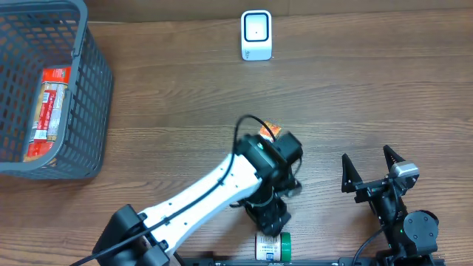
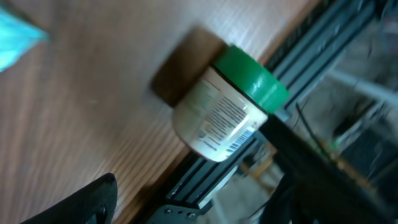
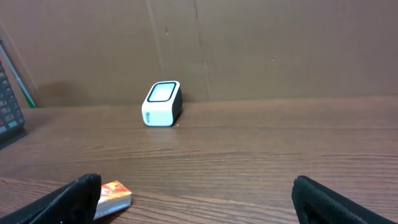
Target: Scan the item barcode
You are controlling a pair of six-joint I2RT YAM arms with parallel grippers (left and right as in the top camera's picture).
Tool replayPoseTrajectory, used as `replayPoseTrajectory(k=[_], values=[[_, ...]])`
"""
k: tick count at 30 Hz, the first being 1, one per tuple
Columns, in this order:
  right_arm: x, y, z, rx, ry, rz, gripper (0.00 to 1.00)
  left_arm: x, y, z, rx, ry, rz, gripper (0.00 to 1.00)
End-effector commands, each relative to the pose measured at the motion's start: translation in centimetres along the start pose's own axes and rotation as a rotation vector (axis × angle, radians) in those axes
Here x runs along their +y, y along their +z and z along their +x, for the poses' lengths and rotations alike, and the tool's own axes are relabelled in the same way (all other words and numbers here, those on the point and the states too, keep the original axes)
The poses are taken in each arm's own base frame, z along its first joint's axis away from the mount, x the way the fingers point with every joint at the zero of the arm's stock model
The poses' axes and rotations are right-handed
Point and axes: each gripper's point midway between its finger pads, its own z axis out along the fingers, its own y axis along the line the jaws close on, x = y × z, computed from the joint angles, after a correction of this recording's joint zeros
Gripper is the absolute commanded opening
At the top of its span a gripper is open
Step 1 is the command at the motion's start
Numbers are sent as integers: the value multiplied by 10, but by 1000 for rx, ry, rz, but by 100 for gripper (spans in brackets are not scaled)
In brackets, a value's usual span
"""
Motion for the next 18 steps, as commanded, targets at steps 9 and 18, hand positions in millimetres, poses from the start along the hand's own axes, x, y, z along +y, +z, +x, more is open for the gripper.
replayPoseTrajectory(k=[9, 18], values=[[-1, 0, 2, -1, 2, 1, 100, -3, 22, -7, -22, 167, -86, 85], [-1, 0, 2, -1, 2, 1, 100, 3, 55, 3, 2, 227, -92, 79]])
